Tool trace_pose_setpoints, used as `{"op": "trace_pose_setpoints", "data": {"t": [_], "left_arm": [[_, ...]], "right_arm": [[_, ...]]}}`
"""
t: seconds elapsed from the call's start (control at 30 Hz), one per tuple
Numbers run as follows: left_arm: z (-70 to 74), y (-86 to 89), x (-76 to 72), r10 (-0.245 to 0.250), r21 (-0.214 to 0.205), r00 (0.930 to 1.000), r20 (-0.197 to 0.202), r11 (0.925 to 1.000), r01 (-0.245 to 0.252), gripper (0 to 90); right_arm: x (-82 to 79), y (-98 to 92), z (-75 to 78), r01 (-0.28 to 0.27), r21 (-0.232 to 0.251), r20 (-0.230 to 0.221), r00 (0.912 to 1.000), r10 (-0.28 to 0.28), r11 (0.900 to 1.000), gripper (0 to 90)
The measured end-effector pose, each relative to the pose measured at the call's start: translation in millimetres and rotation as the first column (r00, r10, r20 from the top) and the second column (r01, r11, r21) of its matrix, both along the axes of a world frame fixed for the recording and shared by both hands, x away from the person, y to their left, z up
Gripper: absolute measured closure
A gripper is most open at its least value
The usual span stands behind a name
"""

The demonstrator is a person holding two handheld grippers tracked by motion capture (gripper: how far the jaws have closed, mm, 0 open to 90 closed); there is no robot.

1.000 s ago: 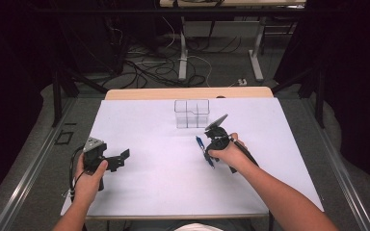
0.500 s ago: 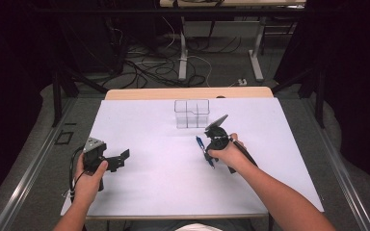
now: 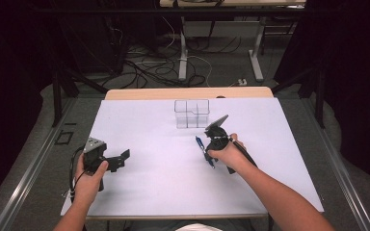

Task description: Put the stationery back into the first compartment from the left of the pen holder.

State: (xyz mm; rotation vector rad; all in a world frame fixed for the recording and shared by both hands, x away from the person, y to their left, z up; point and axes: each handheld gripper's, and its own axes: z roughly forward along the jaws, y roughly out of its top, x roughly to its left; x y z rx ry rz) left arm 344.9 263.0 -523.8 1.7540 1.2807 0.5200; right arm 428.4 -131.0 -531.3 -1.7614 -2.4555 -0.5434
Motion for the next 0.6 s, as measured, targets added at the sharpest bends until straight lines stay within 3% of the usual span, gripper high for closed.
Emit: {"op": "trace_pose_setpoints", "data": {"t": [0.27, 0.6], "left_arm": [[0.0, -0.2, 0.0, 0.0, 0.0, 1.0, 0.0, 1.0, 0.0, 0.2], [0.2, -0.1, -0.5, -0.001, 0.003, 1.0, -0.002, 1.0, 0.001, 0.2]], "right_arm": [[-0.9, 0.4, 0.5, 0.014, 0.004, -0.008, 0.9999, -0.014, 0.9999, 80.0], [-2.1, -1.1, 3.5, -0.023, 0.009, 0.007, 0.9997, 0.023, 0.9997, 80.1]]}}
